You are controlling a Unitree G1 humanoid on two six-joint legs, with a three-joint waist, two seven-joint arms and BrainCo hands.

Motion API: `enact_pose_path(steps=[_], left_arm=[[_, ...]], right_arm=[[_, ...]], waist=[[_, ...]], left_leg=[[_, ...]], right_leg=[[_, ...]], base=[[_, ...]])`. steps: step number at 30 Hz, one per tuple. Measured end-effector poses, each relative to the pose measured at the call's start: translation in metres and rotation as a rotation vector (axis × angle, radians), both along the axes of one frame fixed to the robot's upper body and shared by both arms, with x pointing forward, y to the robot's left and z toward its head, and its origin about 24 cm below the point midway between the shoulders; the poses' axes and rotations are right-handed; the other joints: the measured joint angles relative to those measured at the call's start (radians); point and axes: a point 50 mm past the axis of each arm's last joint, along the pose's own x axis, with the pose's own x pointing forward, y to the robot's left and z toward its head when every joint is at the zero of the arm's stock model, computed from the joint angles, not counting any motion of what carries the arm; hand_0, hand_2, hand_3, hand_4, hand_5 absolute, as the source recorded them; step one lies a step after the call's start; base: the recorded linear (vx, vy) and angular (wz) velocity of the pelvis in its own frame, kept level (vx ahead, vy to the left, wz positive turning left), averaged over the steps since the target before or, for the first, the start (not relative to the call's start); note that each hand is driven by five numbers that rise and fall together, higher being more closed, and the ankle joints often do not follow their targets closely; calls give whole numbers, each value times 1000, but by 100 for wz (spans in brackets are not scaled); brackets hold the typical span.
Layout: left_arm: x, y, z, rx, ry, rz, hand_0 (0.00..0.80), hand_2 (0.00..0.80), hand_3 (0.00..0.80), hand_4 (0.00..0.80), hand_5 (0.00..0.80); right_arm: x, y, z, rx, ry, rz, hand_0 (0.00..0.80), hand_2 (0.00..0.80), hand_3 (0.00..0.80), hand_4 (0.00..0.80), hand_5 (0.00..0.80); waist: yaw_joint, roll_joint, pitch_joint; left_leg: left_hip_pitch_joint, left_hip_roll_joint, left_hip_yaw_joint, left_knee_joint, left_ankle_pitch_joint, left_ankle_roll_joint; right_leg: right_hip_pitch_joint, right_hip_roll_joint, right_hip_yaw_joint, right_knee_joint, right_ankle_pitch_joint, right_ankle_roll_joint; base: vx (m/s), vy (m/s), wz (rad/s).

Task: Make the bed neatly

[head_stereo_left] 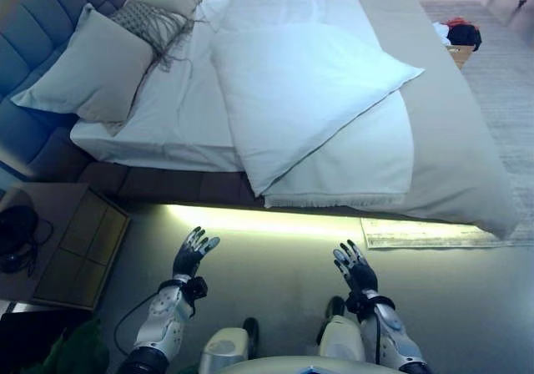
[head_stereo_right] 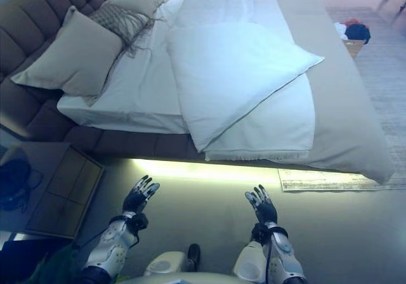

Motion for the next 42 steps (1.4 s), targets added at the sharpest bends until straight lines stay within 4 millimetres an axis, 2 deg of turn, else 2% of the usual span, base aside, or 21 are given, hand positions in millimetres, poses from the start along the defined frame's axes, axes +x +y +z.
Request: enact_pose_path(steps=[2,3,4,6,8,11,14,15,16,17,20,24,26,29,33,35,36,37,39,40,42], left_arm=[[-8,-4,-5,-25,17,-8,0,0,0,0,0],[-12,-6,-7,-36,28,-7,0,0,0,0,0],[-11,-7,-6,-41,18,-7,0,0,0,0,0],[-17,3,-7,-36,30,33,0,0,0,0,0],[-22,9,-10,-37,54,46,0,0,0,0,0],[-28,8,-13,-43,68,30,0,0,0,0,0],[-25,-4,-13,-61,67,-12,0,0,0,0,0],[-25,-7,-13,-69,67,-21,0,0,0,0,0],[-25,-9,-14,-78,65,-25,0,0,0,0,0],[-26,-12,-14,-84,68,-31,0,0,0,0,0],[-25,-13,-14,-81,65,-41,0,0,0,0,0],[-16,-15,-9,-77,31,-47,0,0,0,0,0],[-17,-18,-12,-77,44,-57,0,0,0,0,0],[-22,-18,-16,-80,67,-51,0,0,0,0,0],[-28,-18,-20,-85,88,-47,0,0,0,0,0],[-29,-21,-21,-98,90,-47,0,0,0,0,0],[-29,-18,-21,-95,95,-39,0,0,0,0,0],[-30,-14,-20,-96,92,-21,0,0,0,0,0],[-28,-6,-19,-90,89,6,0,0,0,0,0],[-28,-2,-18,-87,84,20,0,0,0,0,0],[-26,2,-14,-74,66,19,0,0,0,0,0]], right_arm=[[-6,-6,-2,-15,17,0,0,0,0,0,0],[-10,-13,-2,-30,18,0,0,0,0,0,0],[-12,-16,-2,-38,22,6,0,0,0,0,0],[-12,-14,-3,-32,27,12,0,0,0,0,0],[-12,-14,-2,-34,25,13,0,0,0,0,0],[-7,-14,0,-36,10,22,0,0,0,0,0],[-4,-17,2,-47,4,17,0,0,0,0,0],[-3,-17,3,-48,1,18,0,0,0,0,0],[-3,-18,3,-48,0,16,0,0,0,0,0],[-4,-19,3,-49,2,14,0,0,0,0,0],[-4,-22,3,-57,15,-11,0,0,0,0,0],[-4,-23,2,-54,29,-45,0,0,0,0,0],[-5,-23,2,-56,31,-44,0,0,0,0,0],[-6,-24,1,-58,40,-39,0,0,0,0,0],[-11,-26,-2,-60,66,-28,0,0,0,0,0],[-19,-32,-4,-77,92,-17,0,0,0,0,0],[-21,-31,-6,-78,112,-11,0,0,0,0,0],[-23,-26,-7,-70,116,8,0,0,0,0,0],[-20,-18,-7,-50,110,17,0,0,0,0,0],[-19,-15,-7,-42,106,21,0,0,0,0,0],[-19,-7,-7,-19,100,16,0,0,0,0,0]], waist=[[3,4,2],[-5,24,-11],[-12,31,-21],[3,-1,-30],[6,-6,-41],[10,-7,-47],[13,-23,-61],[25,-25,-63],[31,-30,-62],[32,-22,-63],[33,1,-73],[39,28,-64],[51,52,-51],[69,95,-36],[63,148,-30],[59,183,-35],[61,177,-27],[62,151,-24],[67,128,-11],[69,122,-11],[76,106,-8]], left_leg=[[5,-22,24,183,-79,18],[28,-7,35,186,-130,30],[42,17,22,149,-169,-5],[40,31,20,139,-171,-9],[42,71,18,144,-171,-37],[16,98,18,254,-132,-54],[-98,95,18,447,23,-101],[-128,94,17,495,79,-103],[-164,95,16,550,103,-97],[-184,96,17,565,89,-99],[-182,78,20,416,73,-91],[-174,92,8,145,80,-90],[-172,117,-20,44,113,-104],[-177,156,-39,1,145,-109],[-168,176,-36,2,151,-101],[-143,184,-27,-13,148,-91],[-114,160,12,-2,153,-118],[-108,123,44,13,130,-105],[-99,79,71,41,98,-77],[-98,65,76,54,82,-67],[-90,42,75,100,36,-54]], right_leg=[[22,4,1,44,-1,-12],[29,25,-7,78,-20,-46],[8,37,-23,138,-49,-94],[-32,37,-12,213,-98,-129],[-25,87,-16,226,-133,-175],[11,131,-37,198,-156,-204],[67,139,-48,98,-144,-208],[88,143,-48,63,-138,-218],[100,149,-47,40,-123,-251],[110,164,-43,25,-120,-276],[119,202,-37,4,-129,-294],[145,244,-34,-21,-139,-307],[165,261,-20,-29,-143,-306],[196,273,14,-23,-162,-287],[215,242,61,58,-232,-225],[215,217,75,137,-294,-171],[217,178,102,176,-326,-152],[219,135,110,188,-339,-139],[237,77,107,189,-341,-122],[244,58,99,189,-340,-120],[279,35,85,171,-339,-89]], base=[[526,-384,37],[476,-381,49],[425,-375,51],[347,-366,24],[294,-348,6],[193,-276,2],[88,-215,-2],[118,-120,-12],[151,-61,-19],[186,22,-23],[214,97,-19],[285,74,-4],[386,127,-28],[392,203,-43],[457,304,-25],[494,327,-15],[520,318,-26],[549,307,-25],[556,236,-18],[534,158,-6],[431,165,1]])
